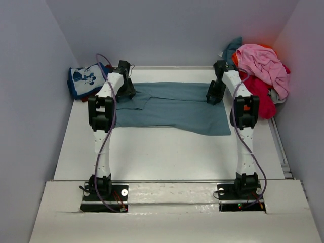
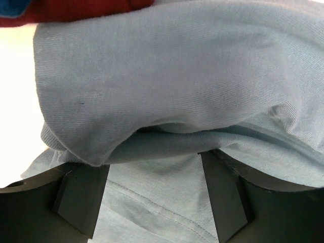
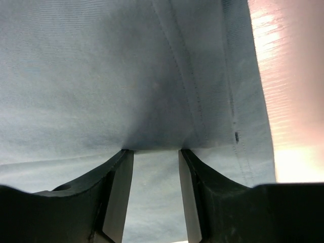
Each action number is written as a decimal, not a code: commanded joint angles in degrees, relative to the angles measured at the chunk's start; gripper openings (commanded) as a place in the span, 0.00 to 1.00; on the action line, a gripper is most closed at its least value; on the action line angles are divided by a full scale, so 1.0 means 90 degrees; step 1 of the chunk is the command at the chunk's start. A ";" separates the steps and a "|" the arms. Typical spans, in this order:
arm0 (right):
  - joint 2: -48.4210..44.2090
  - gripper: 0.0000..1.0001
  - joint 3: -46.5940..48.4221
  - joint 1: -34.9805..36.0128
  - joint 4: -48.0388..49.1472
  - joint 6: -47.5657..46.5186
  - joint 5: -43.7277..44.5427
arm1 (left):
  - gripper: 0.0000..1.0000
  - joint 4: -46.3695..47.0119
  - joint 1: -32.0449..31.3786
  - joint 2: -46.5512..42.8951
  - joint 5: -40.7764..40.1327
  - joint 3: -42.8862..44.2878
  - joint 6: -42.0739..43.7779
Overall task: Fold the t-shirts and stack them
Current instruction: Grap the side of the flattened tshirt closest away from the robot with both arms
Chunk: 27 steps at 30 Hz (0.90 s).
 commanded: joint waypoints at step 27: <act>-0.4207 0.51 -0.5315 0.0256 0.1327 -0.0235 0.0341 | 0.84 0.0973 -0.0433 -0.4986 -0.0902 -0.5752 -0.0537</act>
